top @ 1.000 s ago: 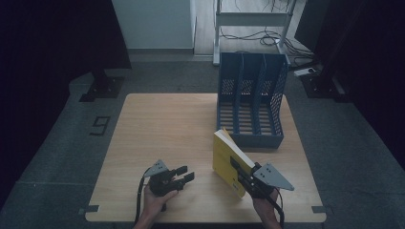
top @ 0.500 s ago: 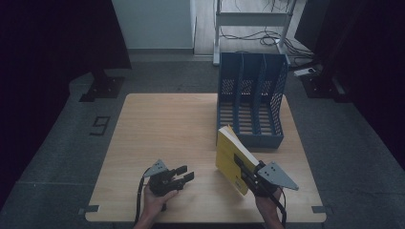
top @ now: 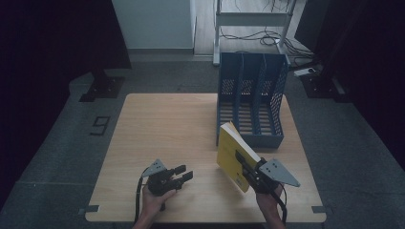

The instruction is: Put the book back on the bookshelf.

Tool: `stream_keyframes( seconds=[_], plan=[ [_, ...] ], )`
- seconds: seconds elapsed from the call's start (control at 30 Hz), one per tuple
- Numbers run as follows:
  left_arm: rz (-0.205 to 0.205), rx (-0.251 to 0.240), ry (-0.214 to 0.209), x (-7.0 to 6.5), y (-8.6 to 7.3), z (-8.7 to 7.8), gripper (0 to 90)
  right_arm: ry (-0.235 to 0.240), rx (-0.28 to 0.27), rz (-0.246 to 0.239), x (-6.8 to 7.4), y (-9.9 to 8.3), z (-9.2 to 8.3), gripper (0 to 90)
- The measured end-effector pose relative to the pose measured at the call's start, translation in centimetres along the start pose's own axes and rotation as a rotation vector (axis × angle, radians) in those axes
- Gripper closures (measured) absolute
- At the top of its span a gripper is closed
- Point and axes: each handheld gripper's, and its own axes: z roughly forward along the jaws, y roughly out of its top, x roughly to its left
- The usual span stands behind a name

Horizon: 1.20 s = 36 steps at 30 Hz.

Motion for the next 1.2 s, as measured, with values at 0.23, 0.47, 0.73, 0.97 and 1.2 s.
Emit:
stream_keyframes(
  seconds=[0.23,0.47,0.73,0.97,1.2],
  plan=[
    [-0.002,0.001,-0.001,0.1,0.0,-0.1,51.0,0.000,-0.002,-0.006,0.0,0.4,0.3,74.7],
    [-0.006,-0.002,0.000,0.2,0.0,-0.2,50.9,-0.012,-0.004,-0.005,-0.2,0.9,0.8,74.8],
    [-0.006,0.001,0.001,0.2,0.0,-0.2,50.9,-0.034,-0.013,0.005,-0.9,1.5,0.9,74.7],
    [-0.009,0.008,0.005,0.2,0.0,-0.1,50.8,-0.046,-0.016,0.010,-1.2,1.8,1.2,74.7],
    [-0.013,0.008,0.007,0.2,0.0,-0.1,50.8,-0.050,-0.021,0.022,-1.4,2.2,1.6,74.8]
  ],
)
